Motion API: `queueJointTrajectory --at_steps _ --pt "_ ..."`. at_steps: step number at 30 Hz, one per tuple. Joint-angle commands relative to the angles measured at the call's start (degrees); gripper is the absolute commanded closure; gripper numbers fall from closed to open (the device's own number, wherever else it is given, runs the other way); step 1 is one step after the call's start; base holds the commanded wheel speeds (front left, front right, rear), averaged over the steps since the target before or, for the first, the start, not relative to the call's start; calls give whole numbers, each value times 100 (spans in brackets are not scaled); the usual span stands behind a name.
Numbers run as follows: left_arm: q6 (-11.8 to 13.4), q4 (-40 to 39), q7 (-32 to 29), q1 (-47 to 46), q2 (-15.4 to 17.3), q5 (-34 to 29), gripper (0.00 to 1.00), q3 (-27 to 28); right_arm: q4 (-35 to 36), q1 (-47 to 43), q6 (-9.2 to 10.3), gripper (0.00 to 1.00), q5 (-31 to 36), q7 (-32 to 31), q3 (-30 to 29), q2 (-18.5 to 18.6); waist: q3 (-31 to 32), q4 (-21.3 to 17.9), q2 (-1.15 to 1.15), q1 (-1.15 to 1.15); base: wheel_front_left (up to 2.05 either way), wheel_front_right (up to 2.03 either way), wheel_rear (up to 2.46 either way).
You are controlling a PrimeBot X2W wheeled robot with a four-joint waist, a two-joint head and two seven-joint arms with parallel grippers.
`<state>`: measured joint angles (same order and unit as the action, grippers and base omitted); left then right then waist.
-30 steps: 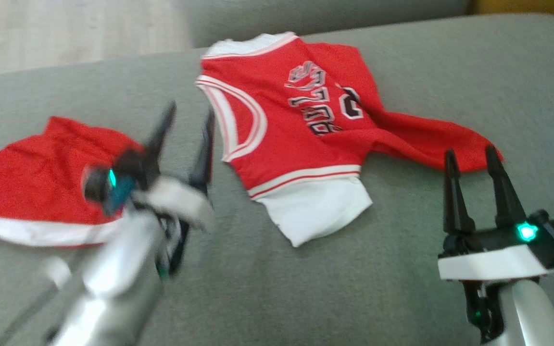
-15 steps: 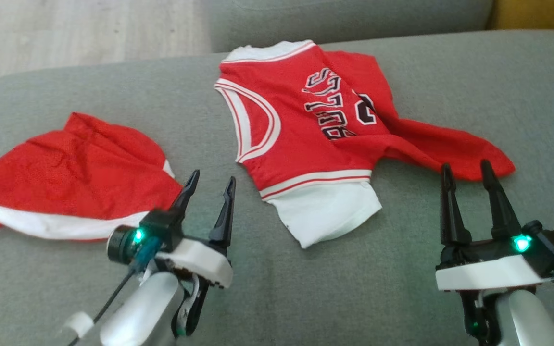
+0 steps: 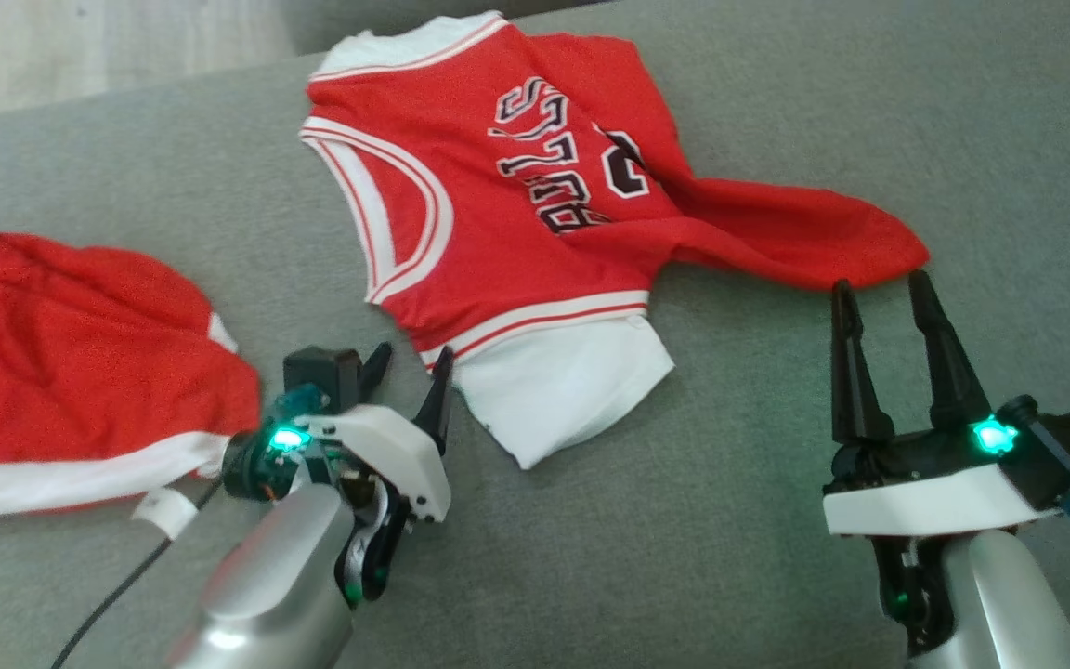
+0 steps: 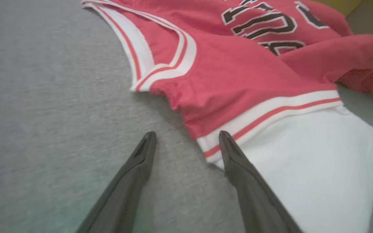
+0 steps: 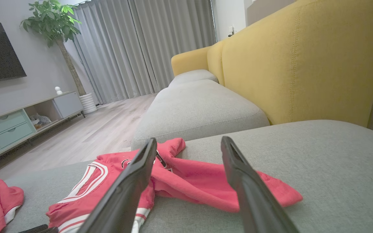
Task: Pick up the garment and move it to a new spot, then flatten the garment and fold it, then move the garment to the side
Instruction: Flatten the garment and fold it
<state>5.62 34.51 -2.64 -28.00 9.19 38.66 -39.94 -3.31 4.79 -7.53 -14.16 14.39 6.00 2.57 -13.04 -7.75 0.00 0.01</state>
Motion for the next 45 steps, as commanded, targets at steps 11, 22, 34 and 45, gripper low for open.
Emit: queueJointTrajectory --at_steps 11,22,34,45 --pt "-568 119 -51 -279 -95 285 100 108 181 175 4 0 -70 61 78 31 -89 -170 0 -1 0 0 0" --pt "-312 -246 467 48 246 199 100 257 34 24 4 0 -34 61 -24 31 488 272 0 -1 0 0 0" --pt "-18 -1178 99 539 882 272 100 353 -68 -112 4 0 1 61 -15 31 809 644 0 -1 0 0 0" --pt "418 -1608 776 462 915 -118 0 454 -16 -92 4 0 -2 61 40 31 830 705 0 -1 0 0 0"
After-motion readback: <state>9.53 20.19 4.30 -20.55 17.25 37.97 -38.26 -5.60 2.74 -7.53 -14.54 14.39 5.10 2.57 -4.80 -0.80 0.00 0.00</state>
